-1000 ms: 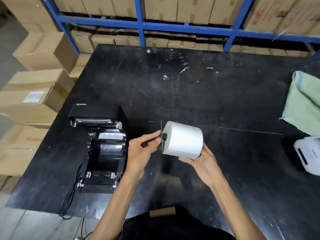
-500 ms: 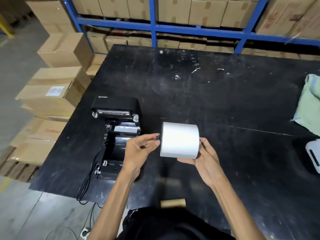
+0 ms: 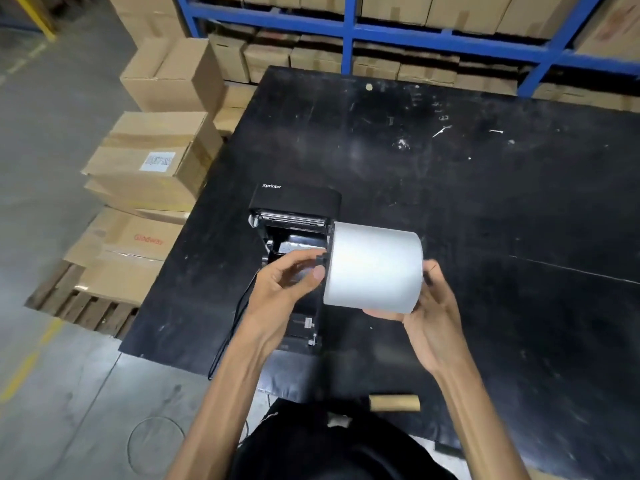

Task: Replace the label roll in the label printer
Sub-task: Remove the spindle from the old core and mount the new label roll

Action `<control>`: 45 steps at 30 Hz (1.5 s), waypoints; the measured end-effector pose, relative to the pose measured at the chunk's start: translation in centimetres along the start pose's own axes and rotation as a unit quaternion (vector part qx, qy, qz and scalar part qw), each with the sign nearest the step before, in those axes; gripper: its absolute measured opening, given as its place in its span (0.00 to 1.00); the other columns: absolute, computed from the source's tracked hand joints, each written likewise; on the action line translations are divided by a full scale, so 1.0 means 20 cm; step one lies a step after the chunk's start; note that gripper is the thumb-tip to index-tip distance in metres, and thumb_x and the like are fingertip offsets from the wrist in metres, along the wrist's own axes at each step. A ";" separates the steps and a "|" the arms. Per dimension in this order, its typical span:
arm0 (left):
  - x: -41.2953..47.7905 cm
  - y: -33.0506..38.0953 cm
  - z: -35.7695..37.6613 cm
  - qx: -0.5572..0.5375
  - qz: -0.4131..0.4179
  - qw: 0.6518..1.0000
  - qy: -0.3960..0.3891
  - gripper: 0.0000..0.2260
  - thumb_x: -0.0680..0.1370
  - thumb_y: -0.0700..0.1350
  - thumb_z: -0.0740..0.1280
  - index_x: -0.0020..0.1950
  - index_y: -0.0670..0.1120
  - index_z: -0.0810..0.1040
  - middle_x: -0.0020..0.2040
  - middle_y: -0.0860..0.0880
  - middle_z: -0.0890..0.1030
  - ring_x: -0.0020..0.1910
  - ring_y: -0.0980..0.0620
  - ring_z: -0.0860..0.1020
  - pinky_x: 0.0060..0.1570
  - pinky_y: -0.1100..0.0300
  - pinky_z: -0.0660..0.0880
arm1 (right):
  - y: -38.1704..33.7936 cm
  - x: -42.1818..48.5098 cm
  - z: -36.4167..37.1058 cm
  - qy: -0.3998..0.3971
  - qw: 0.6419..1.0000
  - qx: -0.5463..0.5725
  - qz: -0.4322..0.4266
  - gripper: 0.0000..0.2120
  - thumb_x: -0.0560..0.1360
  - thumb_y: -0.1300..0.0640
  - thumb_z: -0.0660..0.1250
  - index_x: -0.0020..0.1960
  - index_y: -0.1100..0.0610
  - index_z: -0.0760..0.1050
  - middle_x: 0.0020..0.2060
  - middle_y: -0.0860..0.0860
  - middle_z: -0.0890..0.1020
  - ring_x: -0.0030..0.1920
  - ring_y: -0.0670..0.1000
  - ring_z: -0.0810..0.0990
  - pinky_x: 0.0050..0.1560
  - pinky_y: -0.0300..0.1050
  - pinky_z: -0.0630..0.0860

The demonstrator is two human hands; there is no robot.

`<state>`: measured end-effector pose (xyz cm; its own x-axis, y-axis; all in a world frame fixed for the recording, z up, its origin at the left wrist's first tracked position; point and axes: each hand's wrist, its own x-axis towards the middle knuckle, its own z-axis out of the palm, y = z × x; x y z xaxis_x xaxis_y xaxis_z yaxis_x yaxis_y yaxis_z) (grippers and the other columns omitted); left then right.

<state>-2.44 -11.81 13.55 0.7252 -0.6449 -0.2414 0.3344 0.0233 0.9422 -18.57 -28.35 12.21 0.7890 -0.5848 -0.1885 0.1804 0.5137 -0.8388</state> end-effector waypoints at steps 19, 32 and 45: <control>0.17 -0.20 -0.61 -0.135 -0.094 0.973 -0.161 0.09 0.73 0.25 0.66 0.51 0.35 0.74 0.75 0.34 0.69 0.67 0.39 0.74 0.68 0.43 0.68 | 0.42 0.05 0.26 0.014 0.994 0.021 0.106 0.12 0.83 0.61 0.57 0.51 0.54 0.79 0.56 0.52 0.83 0.55 0.57 0.84 0.43 0.73 0.79; -0.05 -0.25 -0.71 -0.100 -0.111 0.972 -0.182 0.41 0.70 0.28 0.74 0.80 0.46 0.64 0.71 0.41 0.74 0.61 0.41 0.75 0.67 0.41 0.71 | 0.51 -0.15 0.25 0.011 0.987 0.009 0.158 0.06 0.83 0.61 0.58 0.55 0.58 0.73 0.58 0.56 0.77 0.56 0.57 0.81 0.44 0.68 0.81; 0.04 -0.10 -0.72 0.028 -0.092 0.956 -0.277 0.32 0.72 0.28 0.74 0.75 0.42 0.70 0.67 0.43 0.77 0.61 0.45 0.77 0.58 0.53 0.79 | 0.53 -0.14 0.24 0.018 0.992 0.039 0.119 0.09 0.84 0.64 0.56 0.60 0.59 0.73 0.59 0.54 0.81 0.59 0.59 0.81 0.44 0.69 0.82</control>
<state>6.23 -1.34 8.17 0.2221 -0.9399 -0.2593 0.3825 -0.1606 0.9099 -15.99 -18.27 6.37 0.7930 -0.4624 -0.3966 0.0377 0.6870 -0.7257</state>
